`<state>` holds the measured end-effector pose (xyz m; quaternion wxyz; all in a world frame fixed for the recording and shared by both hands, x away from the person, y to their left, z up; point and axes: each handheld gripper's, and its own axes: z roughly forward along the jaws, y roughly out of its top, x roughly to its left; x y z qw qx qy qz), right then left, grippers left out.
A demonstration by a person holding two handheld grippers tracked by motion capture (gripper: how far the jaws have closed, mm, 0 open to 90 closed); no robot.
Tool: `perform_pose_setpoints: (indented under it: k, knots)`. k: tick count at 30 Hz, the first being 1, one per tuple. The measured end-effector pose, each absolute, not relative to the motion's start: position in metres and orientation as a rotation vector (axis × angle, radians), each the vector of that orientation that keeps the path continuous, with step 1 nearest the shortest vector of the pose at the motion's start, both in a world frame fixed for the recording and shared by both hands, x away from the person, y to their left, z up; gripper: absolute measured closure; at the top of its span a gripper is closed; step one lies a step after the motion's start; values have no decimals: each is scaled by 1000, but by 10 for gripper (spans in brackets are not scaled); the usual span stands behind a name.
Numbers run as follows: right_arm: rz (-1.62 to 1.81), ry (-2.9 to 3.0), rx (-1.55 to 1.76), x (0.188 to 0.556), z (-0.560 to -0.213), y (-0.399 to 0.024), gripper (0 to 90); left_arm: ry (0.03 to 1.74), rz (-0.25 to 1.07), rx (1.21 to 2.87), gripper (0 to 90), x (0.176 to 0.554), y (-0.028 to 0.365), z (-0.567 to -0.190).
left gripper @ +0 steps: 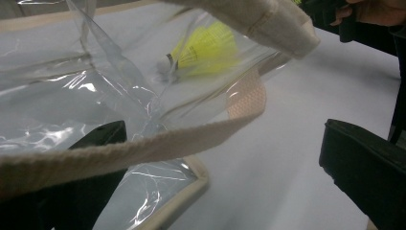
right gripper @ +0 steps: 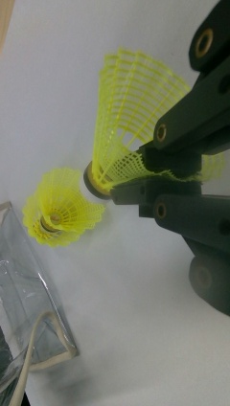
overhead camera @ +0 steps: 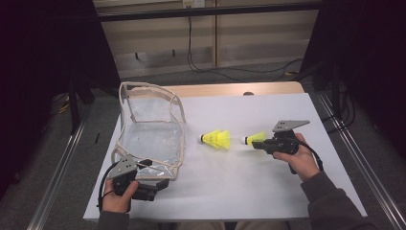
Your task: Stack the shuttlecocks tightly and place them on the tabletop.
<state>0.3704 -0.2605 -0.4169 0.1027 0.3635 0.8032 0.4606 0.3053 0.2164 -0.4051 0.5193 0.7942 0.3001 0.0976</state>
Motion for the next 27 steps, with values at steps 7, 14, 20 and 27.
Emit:
perform_pose_setpoints:
  k: [7,14,20,27]
  knots:
    - [1350,2371,1070,373,-416,-258,878,717,234,1906,31,305,217,-405]
    - [1350,2369,1059,376,-416,-253,878,717,234,1907,31,305,217,-405]
    - [1339,2375,1053,378,-417,-248,878,719,233,1904,32,305,217,-405]
    - [1346,2371,1045,381,-418,-243,878,719,231,1906,32,305,217,-405]
